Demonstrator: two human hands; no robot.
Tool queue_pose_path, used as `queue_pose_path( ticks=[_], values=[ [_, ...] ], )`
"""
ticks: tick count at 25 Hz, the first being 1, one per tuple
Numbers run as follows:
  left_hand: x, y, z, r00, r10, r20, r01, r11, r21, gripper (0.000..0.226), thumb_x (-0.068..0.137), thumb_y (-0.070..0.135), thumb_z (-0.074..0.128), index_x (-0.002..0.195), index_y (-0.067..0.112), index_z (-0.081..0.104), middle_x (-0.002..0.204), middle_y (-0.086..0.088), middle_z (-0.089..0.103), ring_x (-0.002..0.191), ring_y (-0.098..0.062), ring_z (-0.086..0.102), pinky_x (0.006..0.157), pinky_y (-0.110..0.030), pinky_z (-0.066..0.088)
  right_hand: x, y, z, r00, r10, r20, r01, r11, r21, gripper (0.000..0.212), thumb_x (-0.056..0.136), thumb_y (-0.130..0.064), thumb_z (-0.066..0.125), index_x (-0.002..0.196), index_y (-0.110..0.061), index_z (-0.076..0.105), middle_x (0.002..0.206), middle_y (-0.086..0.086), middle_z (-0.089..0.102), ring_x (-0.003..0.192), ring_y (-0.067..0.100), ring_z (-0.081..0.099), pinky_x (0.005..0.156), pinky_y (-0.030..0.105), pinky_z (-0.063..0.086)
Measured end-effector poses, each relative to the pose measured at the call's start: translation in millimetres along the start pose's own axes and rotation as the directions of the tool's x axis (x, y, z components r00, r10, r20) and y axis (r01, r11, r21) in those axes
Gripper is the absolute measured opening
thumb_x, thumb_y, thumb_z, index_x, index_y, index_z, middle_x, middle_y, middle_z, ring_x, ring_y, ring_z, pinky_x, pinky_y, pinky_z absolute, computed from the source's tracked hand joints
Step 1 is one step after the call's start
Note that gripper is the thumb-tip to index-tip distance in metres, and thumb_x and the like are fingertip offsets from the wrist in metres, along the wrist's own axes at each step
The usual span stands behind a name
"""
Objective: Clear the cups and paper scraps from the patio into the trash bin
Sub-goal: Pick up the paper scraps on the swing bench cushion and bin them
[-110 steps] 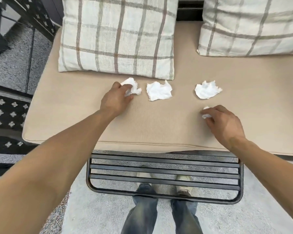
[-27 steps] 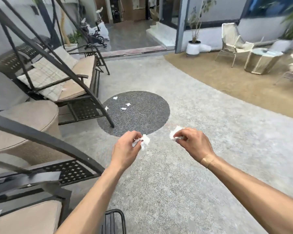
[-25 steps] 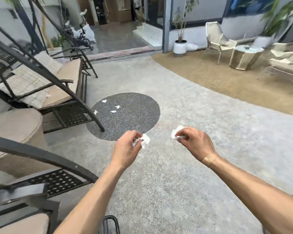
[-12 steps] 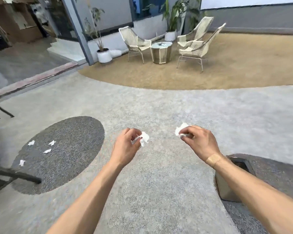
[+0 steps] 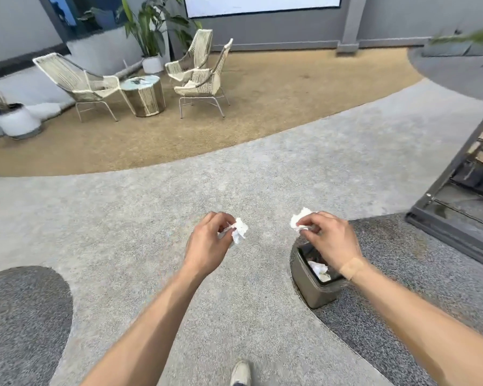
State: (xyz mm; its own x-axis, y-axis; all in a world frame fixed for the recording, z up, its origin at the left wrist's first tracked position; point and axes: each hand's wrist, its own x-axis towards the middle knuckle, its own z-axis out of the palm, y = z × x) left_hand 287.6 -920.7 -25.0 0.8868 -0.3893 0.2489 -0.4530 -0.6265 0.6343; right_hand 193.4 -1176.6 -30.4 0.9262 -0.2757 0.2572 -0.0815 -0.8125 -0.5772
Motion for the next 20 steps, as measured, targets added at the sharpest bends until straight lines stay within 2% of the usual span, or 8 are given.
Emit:
queue_pose_path(
  ticks=[2, 4, 7, 10, 15, 20],
  values=[
    [35, -4, 12, 0.997, 0.055, 0.058, -0.054, 0.998, -0.021, 0.016, 0.084, 0.016, 0.065, 0.094, 0.028, 0.062, 0.087, 0.010, 0.055, 0.078, -0.006, 0.052, 0.069, -0.032, 0.046, 16, 7, 2, 0.998, 0.064, -0.029, -0.064, 0.998, -0.022, 0.018, 0.078, -0.022, 0.076, 0.094, -0.028, 0.071, 0.086, -0.018, 0.061, 0.070, -0.005, 0.055, 0.070, 0.008, 0.042],
    [69, -7, 23, 0.987, 0.103, 0.125, -0.097, 0.994, -0.056, 0.015, 0.085, 0.016, 0.064, 0.095, 0.027, 0.062, 0.087, 0.009, 0.055, 0.081, -0.010, 0.053, 0.074, -0.034, 0.047, 32, 13, 4, 0.991, 0.129, -0.045, -0.131, 0.990, -0.043, 0.018, 0.079, -0.023, 0.075, 0.096, -0.029, 0.070, 0.087, -0.019, 0.059, 0.072, -0.007, 0.055, 0.074, 0.014, 0.047],
    [116, -12, 40, 0.962, 0.183, 0.203, -0.167, 0.981, -0.094, 0.015, 0.086, 0.017, 0.062, 0.097, 0.028, 0.062, 0.089, 0.009, 0.056, 0.084, -0.013, 0.055, 0.076, -0.037, 0.048, 52, 21, 5, 0.968, 0.232, -0.093, -0.239, 0.968, -0.078, 0.018, 0.081, -0.025, 0.073, 0.097, -0.031, 0.068, 0.090, -0.019, 0.060, 0.073, -0.011, 0.053, 0.075, 0.011, 0.043],
    [156, -12, 62, 0.934, 0.245, 0.259, -0.217, 0.967, -0.132, 0.017, 0.087, 0.019, 0.062, 0.097, 0.032, 0.061, 0.089, 0.013, 0.054, 0.082, -0.006, 0.054, 0.075, -0.033, 0.048, 66, 30, 4, 0.936, 0.316, -0.152, -0.331, 0.939, -0.089, 0.019, 0.081, -0.027, 0.072, 0.098, -0.033, 0.067, 0.090, -0.021, 0.058, 0.074, -0.013, 0.052, 0.075, 0.008, 0.042],
    [206, 3, 104, 0.888, 0.318, 0.333, -0.271, 0.945, -0.182, 0.018, 0.088, 0.019, 0.063, 0.097, 0.035, 0.060, 0.089, 0.017, 0.053, 0.081, 0.005, 0.052, 0.069, -0.027, 0.044, 78, 57, -3, 0.876, 0.442, -0.191, -0.467, 0.877, -0.112, 0.018, 0.083, -0.030, 0.069, 0.100, -0.035, 0.067, 0.100, -0.018, 0.062, 0.079, -0.005, 0.058, 0.084, 0.024, 0.053],
    [257, 32, 159, 0.861, 0.354, 0.364, -0.289, 0.932, -0.220, 0.023, 0.087, 0.018, 0.063, 0.094, 0.038, 0.057, 0.090, 0.016, 0.053, 0.082, 0.001, 0.054, 0.070, -0.029, 0.048, 106, 108, -21, 0.842, 0.495, -0.213, -0.525, 0.843, -0.116, 0.018, 0.083, -0.031, 0.069, 0.099, -0.038, 0.066, 0.098, -0.023, 0.057, 0.079, -0.007, 0.056, 0.083, 0.025, 0.054]
  ],
)
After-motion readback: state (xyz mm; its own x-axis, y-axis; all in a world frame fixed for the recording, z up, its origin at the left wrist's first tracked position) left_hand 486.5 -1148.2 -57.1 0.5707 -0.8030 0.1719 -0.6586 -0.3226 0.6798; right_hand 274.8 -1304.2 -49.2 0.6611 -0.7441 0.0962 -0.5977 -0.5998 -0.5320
